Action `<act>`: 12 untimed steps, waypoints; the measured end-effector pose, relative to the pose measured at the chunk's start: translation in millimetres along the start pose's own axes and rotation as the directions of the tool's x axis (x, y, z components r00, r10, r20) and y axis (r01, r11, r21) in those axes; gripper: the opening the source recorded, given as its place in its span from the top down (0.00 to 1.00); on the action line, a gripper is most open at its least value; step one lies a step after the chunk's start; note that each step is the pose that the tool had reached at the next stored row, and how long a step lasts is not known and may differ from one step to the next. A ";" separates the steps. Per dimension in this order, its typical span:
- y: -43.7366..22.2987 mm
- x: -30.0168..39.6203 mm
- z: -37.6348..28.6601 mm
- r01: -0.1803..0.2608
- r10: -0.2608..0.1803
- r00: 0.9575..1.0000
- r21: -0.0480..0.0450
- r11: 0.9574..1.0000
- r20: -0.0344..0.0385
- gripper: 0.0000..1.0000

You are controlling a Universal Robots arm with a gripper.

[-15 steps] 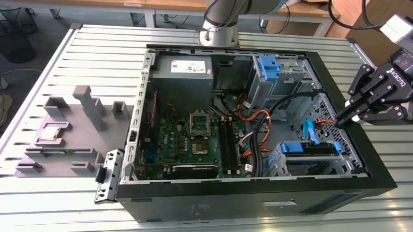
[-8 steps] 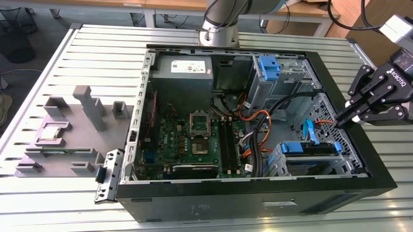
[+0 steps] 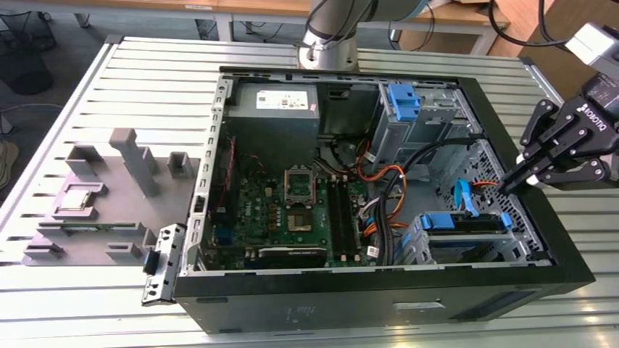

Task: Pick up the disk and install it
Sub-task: 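Insert the second disk wire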

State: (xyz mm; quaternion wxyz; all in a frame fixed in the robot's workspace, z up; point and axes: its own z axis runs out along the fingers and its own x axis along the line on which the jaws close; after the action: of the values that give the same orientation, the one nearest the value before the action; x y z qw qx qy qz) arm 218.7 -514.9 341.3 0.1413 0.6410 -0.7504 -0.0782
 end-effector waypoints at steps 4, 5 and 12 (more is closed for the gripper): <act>1.0 0.2 -0.1 0.000 0.000 1.000 0.001 1.000 0.000 0.76; 1.3 0.3 -0.6 0.000 0.000 1.000 0.001 1.000 0.000 0.76; 6.5 1.1 0.1 -0.003 0.003 1.000 0.005 1.000 -0.008 0.76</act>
State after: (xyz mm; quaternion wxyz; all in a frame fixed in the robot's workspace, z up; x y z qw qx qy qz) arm 212.4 -514.9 343.3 0.1428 0.6404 -0.7510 -0.0737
